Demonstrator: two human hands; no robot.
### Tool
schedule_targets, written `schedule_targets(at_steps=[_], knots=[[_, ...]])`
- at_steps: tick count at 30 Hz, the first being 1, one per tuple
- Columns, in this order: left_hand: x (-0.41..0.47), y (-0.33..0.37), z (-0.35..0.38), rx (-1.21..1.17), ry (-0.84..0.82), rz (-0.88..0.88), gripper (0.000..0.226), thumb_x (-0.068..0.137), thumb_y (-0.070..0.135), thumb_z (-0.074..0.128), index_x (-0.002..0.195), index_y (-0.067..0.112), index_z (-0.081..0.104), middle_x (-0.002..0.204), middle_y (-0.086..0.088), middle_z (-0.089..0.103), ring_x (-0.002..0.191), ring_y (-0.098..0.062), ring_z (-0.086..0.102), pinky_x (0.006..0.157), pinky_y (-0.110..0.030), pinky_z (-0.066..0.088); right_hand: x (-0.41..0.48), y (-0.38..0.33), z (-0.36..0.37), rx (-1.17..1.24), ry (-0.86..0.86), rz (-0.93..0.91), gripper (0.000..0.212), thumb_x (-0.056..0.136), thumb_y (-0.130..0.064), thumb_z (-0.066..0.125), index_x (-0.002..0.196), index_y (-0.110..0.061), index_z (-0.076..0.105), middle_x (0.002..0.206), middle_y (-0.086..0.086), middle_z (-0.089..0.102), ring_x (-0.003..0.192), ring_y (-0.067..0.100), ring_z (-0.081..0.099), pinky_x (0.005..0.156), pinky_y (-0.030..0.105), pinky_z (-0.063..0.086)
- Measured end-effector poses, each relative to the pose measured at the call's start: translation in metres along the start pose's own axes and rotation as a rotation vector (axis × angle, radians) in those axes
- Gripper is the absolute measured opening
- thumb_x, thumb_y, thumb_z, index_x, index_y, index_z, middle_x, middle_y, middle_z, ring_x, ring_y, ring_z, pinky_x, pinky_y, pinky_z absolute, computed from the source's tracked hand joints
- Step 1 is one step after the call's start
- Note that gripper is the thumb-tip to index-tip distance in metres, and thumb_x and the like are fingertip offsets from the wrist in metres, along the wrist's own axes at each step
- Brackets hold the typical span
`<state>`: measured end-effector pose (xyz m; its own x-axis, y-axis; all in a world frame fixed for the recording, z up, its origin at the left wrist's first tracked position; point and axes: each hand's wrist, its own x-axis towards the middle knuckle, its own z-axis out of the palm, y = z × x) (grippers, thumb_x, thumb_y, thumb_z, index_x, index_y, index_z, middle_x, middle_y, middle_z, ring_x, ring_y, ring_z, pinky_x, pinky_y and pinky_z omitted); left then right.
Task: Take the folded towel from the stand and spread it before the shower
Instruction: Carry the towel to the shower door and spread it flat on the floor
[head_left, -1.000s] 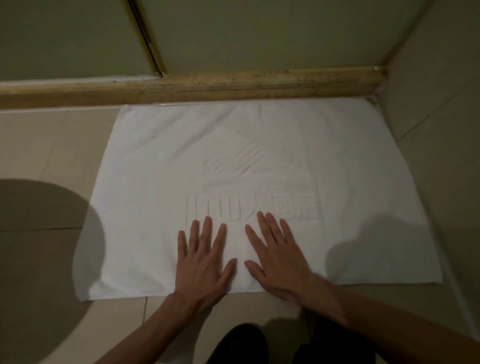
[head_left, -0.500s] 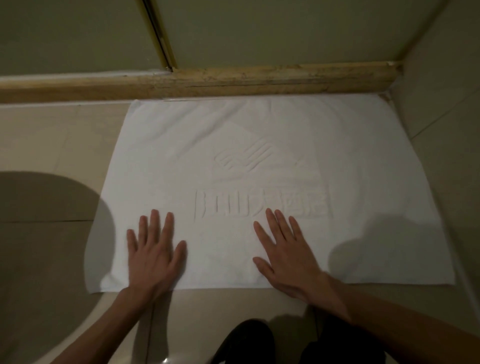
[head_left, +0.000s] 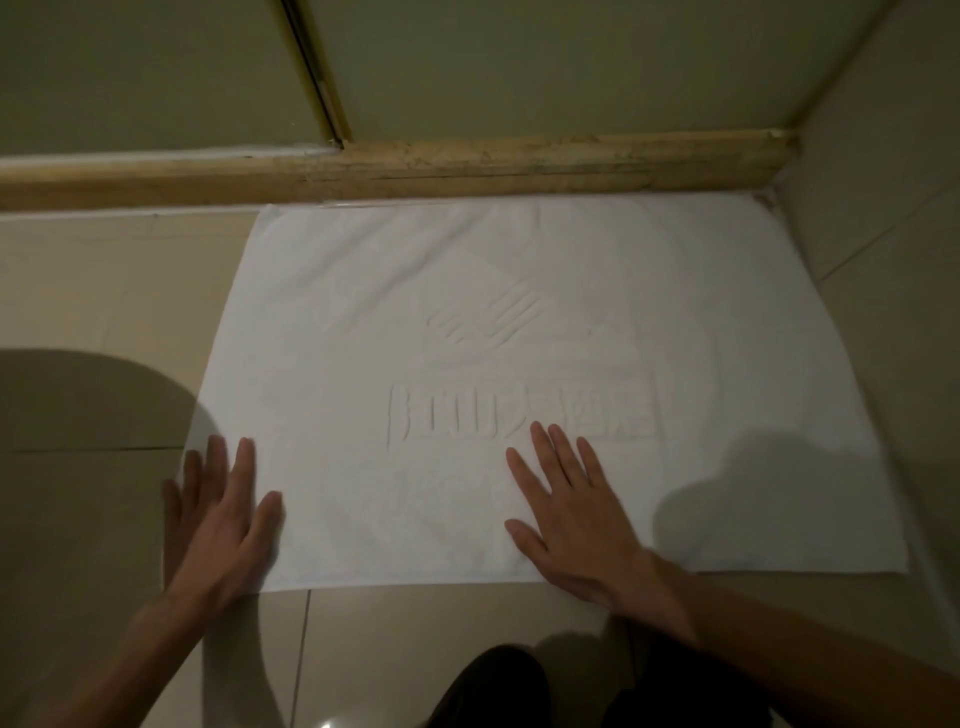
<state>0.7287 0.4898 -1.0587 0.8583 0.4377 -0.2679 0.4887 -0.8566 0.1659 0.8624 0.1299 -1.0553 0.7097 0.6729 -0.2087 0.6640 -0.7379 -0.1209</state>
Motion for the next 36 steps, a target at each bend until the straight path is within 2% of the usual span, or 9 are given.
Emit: schedule_targets(at_steps=[5,10,15,20,26,31,34,36], knots=[[0.000,0.008,0.001,-0.029,0.013,0.040,0.073,0.088,0.071,0.010,0.150,0.037,-0.007,0.158,0.004,-0.020,0.142,-0.012,-0.025,0.110,-0.027,-0.025,0.001,0.000,-0.001,0.010,-0.001,-0.001,0.070,0.093,-0.056,0.022,0.150,-0.016,0.017,0.157,0.020,0.005,0.145,0.036,0.002,0.114,0.055,0.013],[0.016,0.040,-0.001,-0.042,0.021,0.146,0.072,0.088,0.070,0.009,0.149,0.038,-0.010,0.158,0.000,-0.020,0.143,-0.015,-0.024,0.115,-0.049,-0.012,0.002,0.004,-0.004,0.028,0.011,0.018,0.070,0.093,-0.055,0.022,0.150,-0.015,0.017,0.156,0.020,0.002,0.144,0.036,-0.001,0.116,0.055,0.010],[0.038,0.090,-0.001,-0.042,0.034,0.284,0.071,0.089,0.068,0.008,0.151,0.035,-0.005,0.160,-0.002,-0.014,0.145,-0.019,-0.019,0.117,-0.049,-0.010,0.005,0.017,-0.012,0.028,0.025,0.079,0.069,0.094,-0.055,0.018,0.150,-0.015,0.021,0.156,0.020,0.003,0.144,0.037,0.001,0.116,0.054,0.009],[0.050,0.161,0.006,0.013,0.009,0.428,0.075,0.088,0.069,0.004,0.151,0.031,-0.005,0.159,-0.006,-0.012,0.145,-0.024,-0.019,0.116,-0.050,-0.011,0.006,0.036,-0.017,0.039,0.025,0.160,0.070,0.093,-0.056,0.008,0.151,-0.017,0.014,0.157,0.017,-0.003,0.145,0.034,-0.004,0.117,0.050,0.005],[0.039,0.250,0.033,0.118,-0.023,0.613,0.071,0.090,0.065,0.006,0.151,0.031,-0.009,0.158,-0.006,-0.020,0.142,-0.024,-0.027,0.114,-0.053,-0.014,-0.001,0.055,-0.013,0.042,0.029,0.153,0.067,0.095,-0.053,0.014,0.151,-0.017,0.016,0.157,0.017,0.004,0.145,0.032,0.003,0.116,0.052,0.008],[0.041,0.248,0.044,0.183,0.030,0.614,0.068,0.093,0.061,0.014,0.153,0.028,0.004,0.160,-0.008,-0.004,0.147,-0.027,-0.010,0.116,-0.054,-0.003,-0.006,0.068,-0.009,0.059,0.048,0.173,0.065,0.095,-0.052,0.020,0.150,-0.017,0.020,0.157,0.017,0.010,0.145,0.031,0.007,0.116,0.053,0.011],[0.041,0.247,0.044,0.162,0.025,0.618,0.067,0.093,0.058,0.023,0.151,0.025,0.020,0.159,-0.010,0.013,0.146,-0.030,0.008,0.115,-0.055,0.007,-0.013,0.082,-0.007,0.059,0.044,0.203,0.064,0.096,-0.052,0.020,0.151,-0.019,0.017,0.158,0.014,0.006,0.146,0.029,0.004,0.116,0.051,0.007],[0.042,0.248,0.044,0.150,0.015,0.623,0.068,0.090,0.057,0.028,0.150,0.025,0.024,0.158,-0.009,0.018,0.146,-0.029,0.013,0.114,-0.055,0.010,-0.018,0.091,-0.008,0.058,0.047,0.223,0.063,0.097,-0.051,0.020,0.151,-0.021,0.015,0.158,0.012,0.004,0.146,0.028,0.004,0.115,0.047,0.006]])
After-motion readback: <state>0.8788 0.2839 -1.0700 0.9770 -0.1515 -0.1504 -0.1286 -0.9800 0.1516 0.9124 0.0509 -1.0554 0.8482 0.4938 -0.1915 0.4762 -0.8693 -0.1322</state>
